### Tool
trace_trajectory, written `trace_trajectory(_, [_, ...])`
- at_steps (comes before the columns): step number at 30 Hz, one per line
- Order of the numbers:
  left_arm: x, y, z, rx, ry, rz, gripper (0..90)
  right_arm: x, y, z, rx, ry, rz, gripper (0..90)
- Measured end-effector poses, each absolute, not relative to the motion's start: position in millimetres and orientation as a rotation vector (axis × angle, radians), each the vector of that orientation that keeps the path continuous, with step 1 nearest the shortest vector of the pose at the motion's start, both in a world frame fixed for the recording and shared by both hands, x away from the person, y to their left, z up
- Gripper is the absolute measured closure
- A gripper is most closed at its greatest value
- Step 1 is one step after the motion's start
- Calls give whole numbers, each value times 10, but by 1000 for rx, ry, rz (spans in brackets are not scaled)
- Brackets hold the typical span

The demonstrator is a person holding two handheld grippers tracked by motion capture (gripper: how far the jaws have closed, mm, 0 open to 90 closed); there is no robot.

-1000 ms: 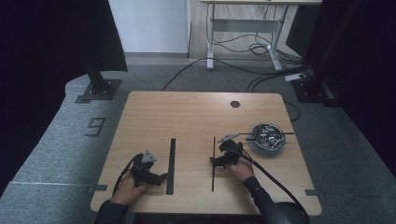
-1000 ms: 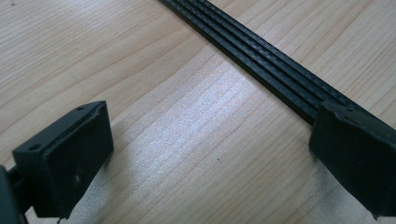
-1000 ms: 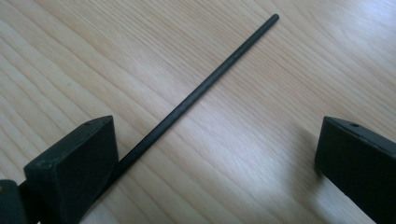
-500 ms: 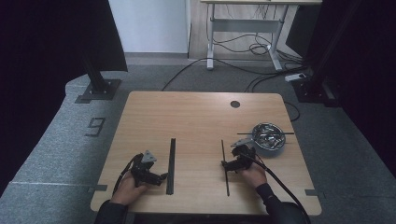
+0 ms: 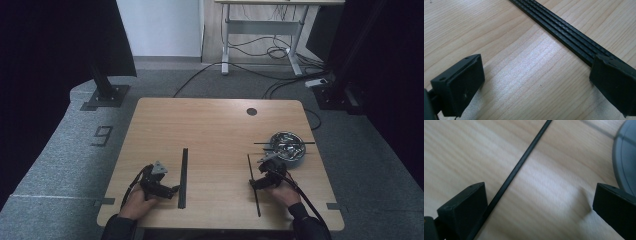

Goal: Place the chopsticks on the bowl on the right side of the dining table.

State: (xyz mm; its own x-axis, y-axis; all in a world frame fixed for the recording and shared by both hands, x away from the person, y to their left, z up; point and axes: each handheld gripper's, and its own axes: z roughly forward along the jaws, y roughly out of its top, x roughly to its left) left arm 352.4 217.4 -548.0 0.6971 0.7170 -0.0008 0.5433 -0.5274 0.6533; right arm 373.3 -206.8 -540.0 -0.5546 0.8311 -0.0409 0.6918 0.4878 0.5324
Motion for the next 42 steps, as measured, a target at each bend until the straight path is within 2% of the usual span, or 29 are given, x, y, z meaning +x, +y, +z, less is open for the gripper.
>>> trace_trajectory(5, [3524,2174,-5479,2269,958,356,0,3673,-2124,-5391,1277,2477,661,0])
trace_trajectory(8, [3525,2173,-5480,2267,958,356,0,3662,-2227,-5346,1308,2498,669,146])
trace_trajectory(18, [3525,2173,-5479,2268,958,355,0,3800,-2322,-5208,1294,2643,517,459])
trace_trajectory(23, [3525,2173,-5479,2268,959,355,0,3895,-2293,-5171,1287,2706,421,518])
trace_trajectory(26, [3525,2173,-5479,2268,958,355,0,3992,-2255,-5144,1288,2753,332,596])
trace_trajectory(33, [3525,2174,-5479,2268,958,355,0,4110,-2182,-5128,1288,2795,238,641])
trace_trajectory(42, [3525,2174,-5479,2269,958,355,0,4268,-2094,-5119,1315,2838,110,765])
